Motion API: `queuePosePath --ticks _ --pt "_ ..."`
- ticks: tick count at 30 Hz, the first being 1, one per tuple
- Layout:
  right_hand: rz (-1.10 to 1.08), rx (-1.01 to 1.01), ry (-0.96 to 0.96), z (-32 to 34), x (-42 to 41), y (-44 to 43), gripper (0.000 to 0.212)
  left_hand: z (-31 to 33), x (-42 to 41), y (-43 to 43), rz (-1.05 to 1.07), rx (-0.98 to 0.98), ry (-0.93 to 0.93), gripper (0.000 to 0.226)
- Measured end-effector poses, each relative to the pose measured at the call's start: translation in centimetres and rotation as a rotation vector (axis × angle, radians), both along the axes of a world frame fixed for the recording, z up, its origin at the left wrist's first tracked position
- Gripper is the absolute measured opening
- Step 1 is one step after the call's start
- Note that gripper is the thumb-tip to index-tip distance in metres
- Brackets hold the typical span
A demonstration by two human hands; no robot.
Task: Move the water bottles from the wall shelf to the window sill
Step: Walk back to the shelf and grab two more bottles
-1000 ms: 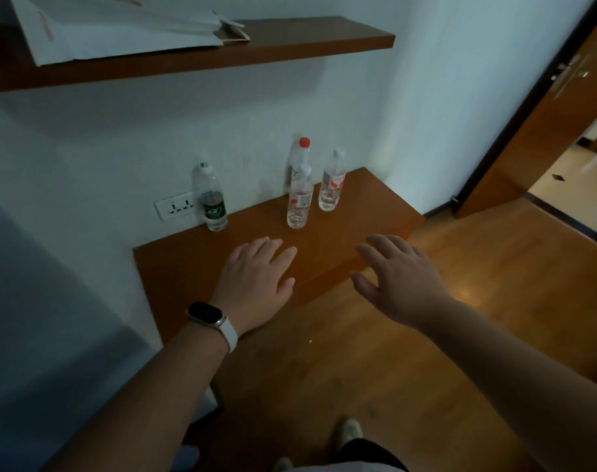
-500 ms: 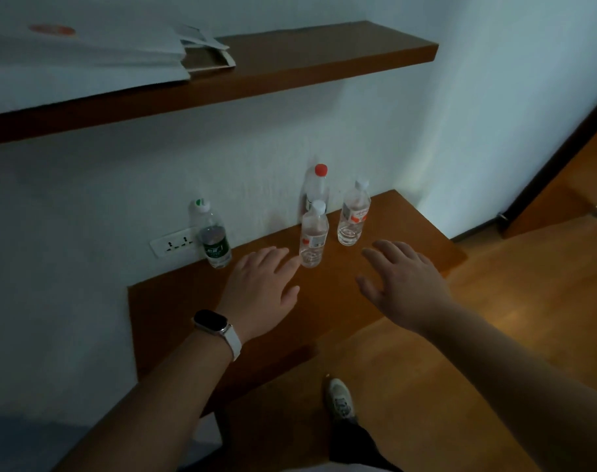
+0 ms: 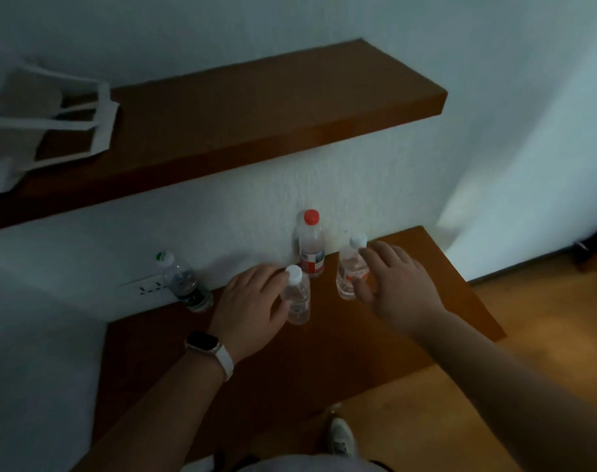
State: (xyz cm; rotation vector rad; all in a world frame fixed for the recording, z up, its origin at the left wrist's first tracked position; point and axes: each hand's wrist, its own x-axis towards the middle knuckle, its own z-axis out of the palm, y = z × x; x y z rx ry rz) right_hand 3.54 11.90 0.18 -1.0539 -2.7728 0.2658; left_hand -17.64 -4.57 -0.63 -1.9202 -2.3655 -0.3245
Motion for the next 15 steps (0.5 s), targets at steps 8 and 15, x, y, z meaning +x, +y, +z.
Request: queuePosePath --ticks 8,15 --pt "-0.108 -0.203 0.126 -3.2 -1.8 4.6 0.070 -2.5 -0.8 2.8 0.130 -0.049 -0.110 0.054" --pt "-0.245 -0.480 0.233 -5.9 -3.6 5.9 0.078 -5.8 -0.2 4.0 0.164 -0.024 -0.331 0.058"
